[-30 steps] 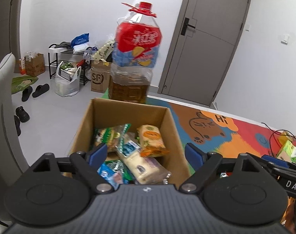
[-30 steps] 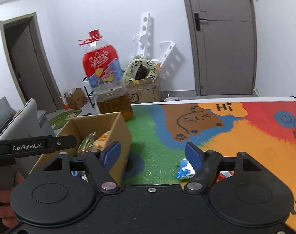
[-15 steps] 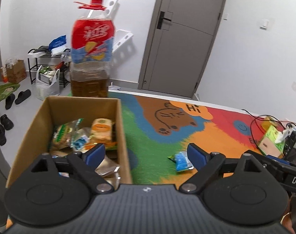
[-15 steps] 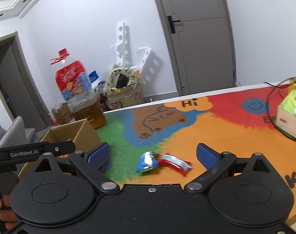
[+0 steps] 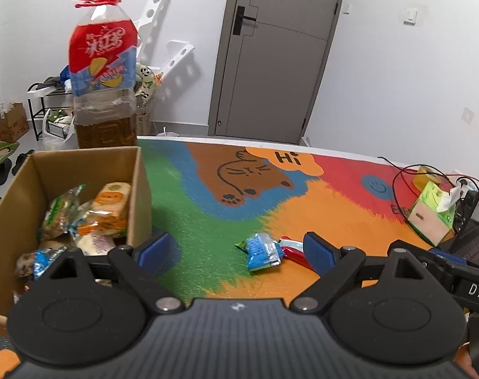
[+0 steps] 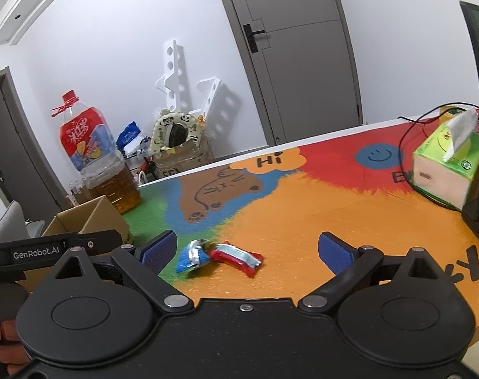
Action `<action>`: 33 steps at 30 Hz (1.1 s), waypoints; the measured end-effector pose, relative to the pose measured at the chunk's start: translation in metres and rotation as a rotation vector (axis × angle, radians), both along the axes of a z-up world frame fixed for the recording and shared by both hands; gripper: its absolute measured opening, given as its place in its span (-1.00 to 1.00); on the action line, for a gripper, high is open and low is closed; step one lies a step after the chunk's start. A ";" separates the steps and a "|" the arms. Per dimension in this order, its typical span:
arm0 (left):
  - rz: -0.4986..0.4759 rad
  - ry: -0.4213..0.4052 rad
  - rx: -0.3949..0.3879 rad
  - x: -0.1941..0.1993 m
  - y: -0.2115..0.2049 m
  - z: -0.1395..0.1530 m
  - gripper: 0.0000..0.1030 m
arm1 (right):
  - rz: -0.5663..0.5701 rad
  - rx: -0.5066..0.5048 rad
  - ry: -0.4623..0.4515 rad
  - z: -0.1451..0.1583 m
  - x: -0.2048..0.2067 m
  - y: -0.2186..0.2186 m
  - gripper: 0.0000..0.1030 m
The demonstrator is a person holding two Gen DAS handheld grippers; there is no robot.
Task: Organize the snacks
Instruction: 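Move both open tools back from the box to the blue and red packets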
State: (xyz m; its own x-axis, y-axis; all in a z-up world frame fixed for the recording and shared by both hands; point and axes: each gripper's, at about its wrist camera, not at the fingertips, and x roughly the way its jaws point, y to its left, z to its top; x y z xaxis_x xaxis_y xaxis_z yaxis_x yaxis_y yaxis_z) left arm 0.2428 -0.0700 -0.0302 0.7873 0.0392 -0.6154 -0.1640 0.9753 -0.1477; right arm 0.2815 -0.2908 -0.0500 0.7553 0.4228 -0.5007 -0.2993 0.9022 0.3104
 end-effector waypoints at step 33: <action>0.035 0.082 0.056 0.068 -0.033 -0.061 0.66 | 0.018 0.023 0.092 -0.058 0.053 -0.014 0.50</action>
